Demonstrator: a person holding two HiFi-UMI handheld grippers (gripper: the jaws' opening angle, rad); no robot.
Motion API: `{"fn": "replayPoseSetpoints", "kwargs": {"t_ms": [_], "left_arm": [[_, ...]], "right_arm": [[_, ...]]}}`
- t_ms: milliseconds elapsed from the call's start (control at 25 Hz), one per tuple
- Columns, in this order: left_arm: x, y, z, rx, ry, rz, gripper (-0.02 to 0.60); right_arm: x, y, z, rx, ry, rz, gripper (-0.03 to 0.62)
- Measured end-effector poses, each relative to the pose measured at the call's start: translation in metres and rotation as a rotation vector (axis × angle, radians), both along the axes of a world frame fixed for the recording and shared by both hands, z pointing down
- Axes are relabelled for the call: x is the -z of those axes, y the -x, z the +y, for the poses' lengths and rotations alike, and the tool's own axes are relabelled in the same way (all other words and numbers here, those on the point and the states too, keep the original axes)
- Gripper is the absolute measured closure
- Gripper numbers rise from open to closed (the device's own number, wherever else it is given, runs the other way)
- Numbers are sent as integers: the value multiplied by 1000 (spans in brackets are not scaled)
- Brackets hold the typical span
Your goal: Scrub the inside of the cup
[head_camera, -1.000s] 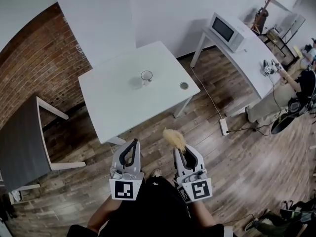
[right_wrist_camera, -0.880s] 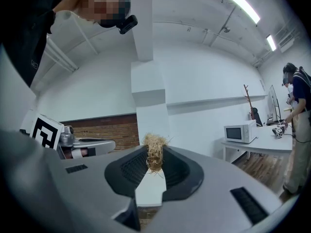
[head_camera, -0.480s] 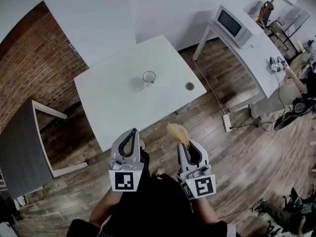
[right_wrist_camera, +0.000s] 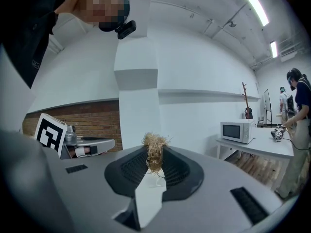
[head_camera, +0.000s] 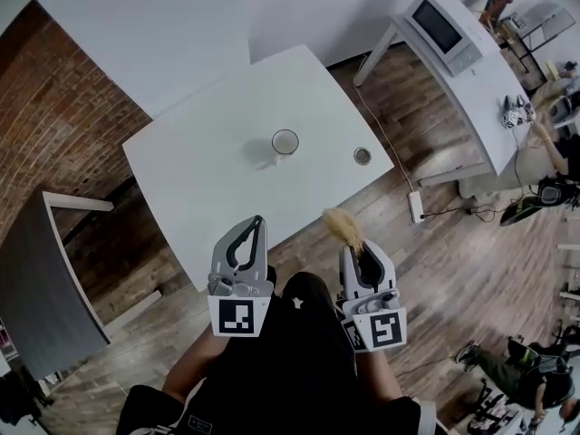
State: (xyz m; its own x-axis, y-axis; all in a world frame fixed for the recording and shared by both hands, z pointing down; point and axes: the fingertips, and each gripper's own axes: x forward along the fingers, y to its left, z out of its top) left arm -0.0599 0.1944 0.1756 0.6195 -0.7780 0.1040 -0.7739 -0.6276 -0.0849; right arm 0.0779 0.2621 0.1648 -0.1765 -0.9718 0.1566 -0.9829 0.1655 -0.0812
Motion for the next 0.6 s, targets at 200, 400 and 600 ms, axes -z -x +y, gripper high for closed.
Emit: {"fn": "replayPoseSetpoints", "kwargs": {"t_ms": [200,400,600], "left_arm": [[-16,-11,-16,20,59,42,578],[-32,-28,-48,82,76,9,578],[-40,-49,-70,131,65,-66,578]], "right_arm": [[-9,-8,-27,21,36,-3,534],[-18,-25,-67,76,36,-36,534],[-28,-47,-105,175,45,-49,534]]}}
